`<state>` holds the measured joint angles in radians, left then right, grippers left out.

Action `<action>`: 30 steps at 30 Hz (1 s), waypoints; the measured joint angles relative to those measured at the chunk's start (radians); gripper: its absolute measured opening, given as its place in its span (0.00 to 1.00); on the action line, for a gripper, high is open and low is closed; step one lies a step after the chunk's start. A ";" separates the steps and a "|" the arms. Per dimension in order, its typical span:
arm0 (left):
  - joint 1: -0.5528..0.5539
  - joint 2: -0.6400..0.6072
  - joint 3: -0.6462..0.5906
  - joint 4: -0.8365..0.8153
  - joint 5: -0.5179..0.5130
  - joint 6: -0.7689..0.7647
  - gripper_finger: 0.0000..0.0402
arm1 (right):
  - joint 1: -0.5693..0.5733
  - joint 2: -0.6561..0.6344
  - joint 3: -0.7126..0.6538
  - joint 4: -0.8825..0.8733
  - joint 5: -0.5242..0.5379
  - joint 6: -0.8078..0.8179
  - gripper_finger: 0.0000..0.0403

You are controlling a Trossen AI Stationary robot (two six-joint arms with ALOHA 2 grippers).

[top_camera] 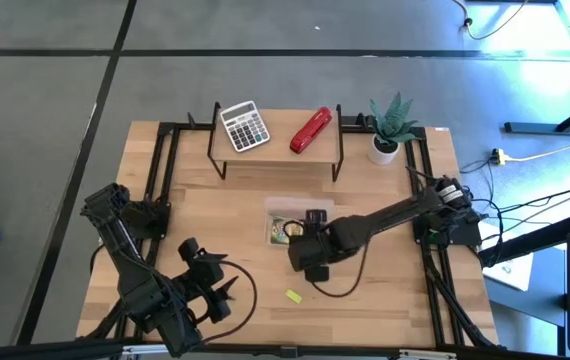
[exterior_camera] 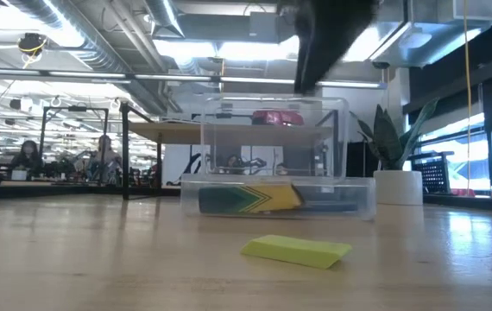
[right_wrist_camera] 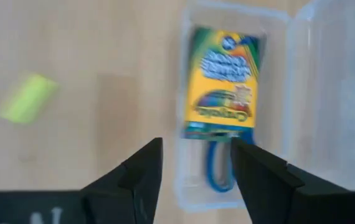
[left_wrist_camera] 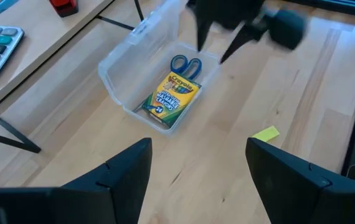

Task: Pack school essentials
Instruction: Put the green eraser into the transparent supply box

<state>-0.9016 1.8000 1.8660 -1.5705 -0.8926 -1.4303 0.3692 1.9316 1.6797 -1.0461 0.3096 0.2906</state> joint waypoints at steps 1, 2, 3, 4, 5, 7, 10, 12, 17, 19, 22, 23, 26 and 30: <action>-0.005 0.000 0.000 0.000 0.000 0.000 0.63 | 0.015 0.000 0.036 -0.024 -0.009 0.023 0.47; -0.012 0.000 0.000 0.000 0.000 0.000 0.63 | 0.030 -0.001 0.068 -0.045 -0.021 0.045 0.47; -0.020 0.000 0.000 0.000 0.000 0.000 0.63 | 0.045 -0.001 0.098 -0.064 -0.029 0.069 0.47; -0.028 0.000 0.000 0.000 0.000 0.000 0.63 | 0.060 -0.001 0.124 -0.081 -0.041 0.092 0.47; -0.036 0.000 0.000 0.000 0.000 0.000 0.63 | 0.076 -0.001 0.145 -0.090 -0.051 0.119 0.47; -0.055 0.000 0.000 0.000 -0.004 0.000 0.63 | 0.109 -0.002 0.166 -0.089 -0.075 0.178 0.47; -0.079 0.000 0.000 0.000 -0.007 -0.001 0.63 | 0.163 -0.002 0.163 -0.067 -0.115 0.240 0.47; -0.091 0.000 0.000 0.000 -0.009 -0.001 0.63 | 0.198 -0.002 0.147 -0.020 -0.123 0.279 0.47; -0.105 0.000 0.000 0.000 -0.016 -0.001 0.63 | 0.263 -0.001 0.128 0.061 -0.124 0.347 0.47; -0.107 0.000 0.000 0.000 -0.021 0.000 0.63 | 0.270 -0.001 0.128 0.087 -0.123 0.372 0.47; -0.107 0.000 0.000 -0.001 -0.044 0.001 0.63 | 0.269 -0.001 0.128 0.121 -0.120 0.411 0.47; -0.107 0.000 0.000 -0.001 -0.048 0.006 0.63 | 0.266 0.005 0.129 0.123 -0.120 0.413 0.47; -0.107 0.000 0.000 -0.001 -0.049 0.027 0.63 | 0.261 0.036 0.129 0.125 -0.118 0.417 0.47; -0.107 0.000 0.000 0.000 -0.049 0.027 0.63 | 0.251 0.094 0.129 0.135 -0.119 0.436 0.47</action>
<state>-1.0088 1.8000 1.8656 -1.5707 -0.9417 -1.4033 0.6199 2.0261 1.8084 -0.9114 0.1902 0.7265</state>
